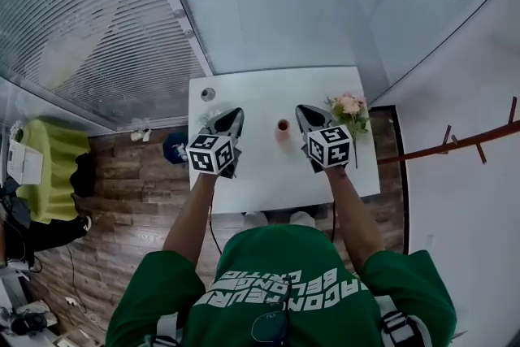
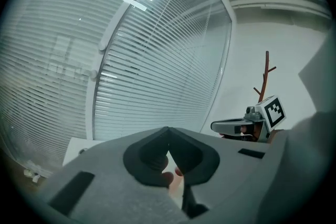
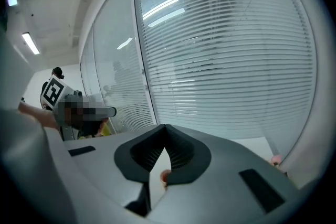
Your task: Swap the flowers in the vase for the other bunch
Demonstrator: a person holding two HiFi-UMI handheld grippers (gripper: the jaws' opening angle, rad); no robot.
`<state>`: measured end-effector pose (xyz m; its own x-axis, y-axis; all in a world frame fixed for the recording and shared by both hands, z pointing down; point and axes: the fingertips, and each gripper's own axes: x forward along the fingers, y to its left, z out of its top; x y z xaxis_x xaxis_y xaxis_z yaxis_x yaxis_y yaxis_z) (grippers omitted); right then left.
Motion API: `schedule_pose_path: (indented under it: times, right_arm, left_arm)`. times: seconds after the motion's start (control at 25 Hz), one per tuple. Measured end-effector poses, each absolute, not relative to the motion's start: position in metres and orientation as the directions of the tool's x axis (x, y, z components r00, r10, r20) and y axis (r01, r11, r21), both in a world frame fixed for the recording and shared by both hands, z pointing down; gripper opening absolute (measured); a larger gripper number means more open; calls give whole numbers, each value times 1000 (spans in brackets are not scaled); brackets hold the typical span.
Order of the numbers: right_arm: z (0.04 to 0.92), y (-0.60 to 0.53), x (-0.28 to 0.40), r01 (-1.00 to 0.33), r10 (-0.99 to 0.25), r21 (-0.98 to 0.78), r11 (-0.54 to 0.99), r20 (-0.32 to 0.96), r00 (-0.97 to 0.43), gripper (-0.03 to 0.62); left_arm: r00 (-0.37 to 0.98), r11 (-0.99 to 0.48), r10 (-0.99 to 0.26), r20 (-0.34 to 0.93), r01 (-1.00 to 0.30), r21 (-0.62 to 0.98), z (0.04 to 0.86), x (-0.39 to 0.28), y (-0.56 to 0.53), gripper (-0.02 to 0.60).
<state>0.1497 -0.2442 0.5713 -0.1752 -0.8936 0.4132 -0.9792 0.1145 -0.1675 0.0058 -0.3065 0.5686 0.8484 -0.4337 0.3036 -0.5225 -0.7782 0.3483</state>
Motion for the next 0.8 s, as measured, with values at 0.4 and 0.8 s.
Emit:
schedule_pose_path:
  times: [0.4,0.8]
  right_arm:
    - [556,-210,225,-984,-908,-160,76,397,-134,14]
    - [551,-208,238,-983,-908,-159,93,391,-149,14]
  left_arm:
    - [862,-808,-419,287,-498,315,546,76,-286,2]
    - [859,-806,-427,283,-503,311,537,92,-283,2]
